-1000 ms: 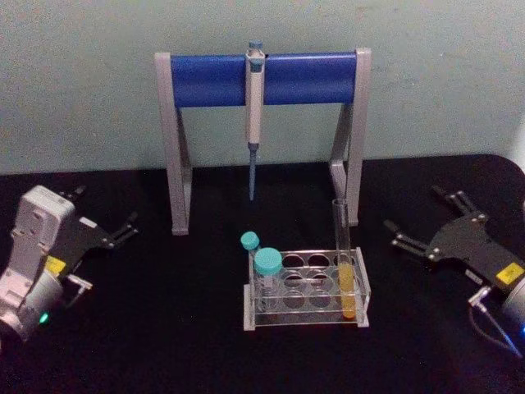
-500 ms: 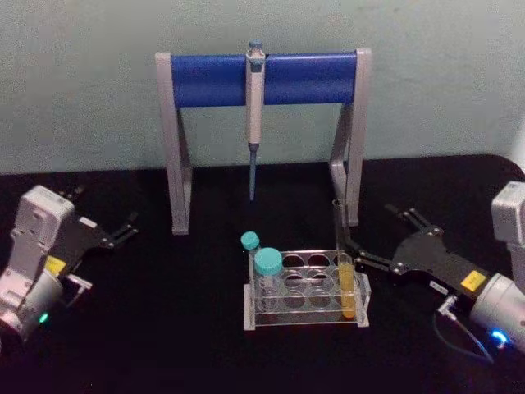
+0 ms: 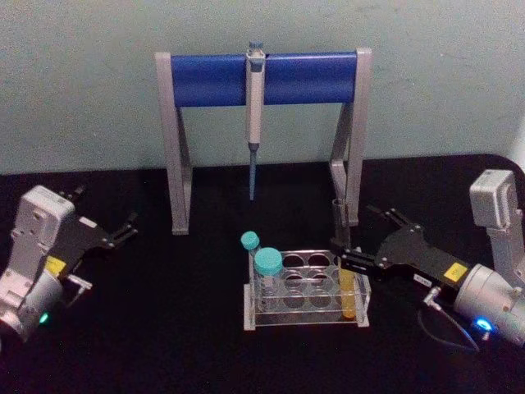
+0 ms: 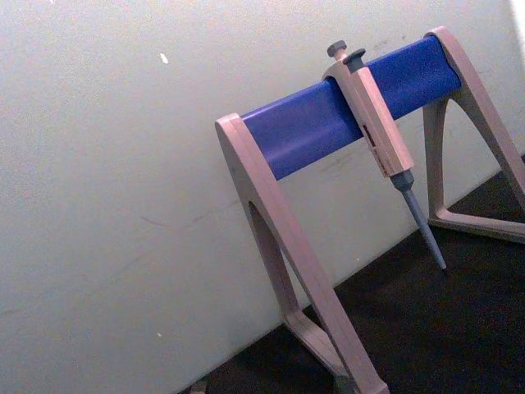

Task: Pick up the test tube from the test tube rack, shake it, then place it back into the test tube rack.

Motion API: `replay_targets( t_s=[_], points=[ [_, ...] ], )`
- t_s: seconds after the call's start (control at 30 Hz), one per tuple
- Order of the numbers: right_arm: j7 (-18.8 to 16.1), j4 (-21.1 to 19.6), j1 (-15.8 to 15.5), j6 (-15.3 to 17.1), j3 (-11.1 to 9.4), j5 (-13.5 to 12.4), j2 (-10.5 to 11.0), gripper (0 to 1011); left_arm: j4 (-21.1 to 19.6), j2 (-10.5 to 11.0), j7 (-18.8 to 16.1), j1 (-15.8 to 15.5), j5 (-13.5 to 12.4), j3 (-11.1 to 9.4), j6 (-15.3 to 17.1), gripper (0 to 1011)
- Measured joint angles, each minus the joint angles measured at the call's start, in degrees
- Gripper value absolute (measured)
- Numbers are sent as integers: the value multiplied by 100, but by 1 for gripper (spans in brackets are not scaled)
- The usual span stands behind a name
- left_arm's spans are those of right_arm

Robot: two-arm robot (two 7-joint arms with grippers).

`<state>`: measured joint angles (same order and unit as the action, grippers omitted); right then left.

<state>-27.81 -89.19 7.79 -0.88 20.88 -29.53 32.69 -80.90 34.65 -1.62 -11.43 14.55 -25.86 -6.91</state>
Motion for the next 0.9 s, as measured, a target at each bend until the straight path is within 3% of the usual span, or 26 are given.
replay_targets(
  t_s=[0.43,0.9],
  points=[
    [-111,122,129,238,45,58,-114,1000,0,0,0,0,0,0,0,1001],
    [-153,175,181,292,70,79,-137,1000,0,0,0,0,0,0,0,1001]
  ],
)
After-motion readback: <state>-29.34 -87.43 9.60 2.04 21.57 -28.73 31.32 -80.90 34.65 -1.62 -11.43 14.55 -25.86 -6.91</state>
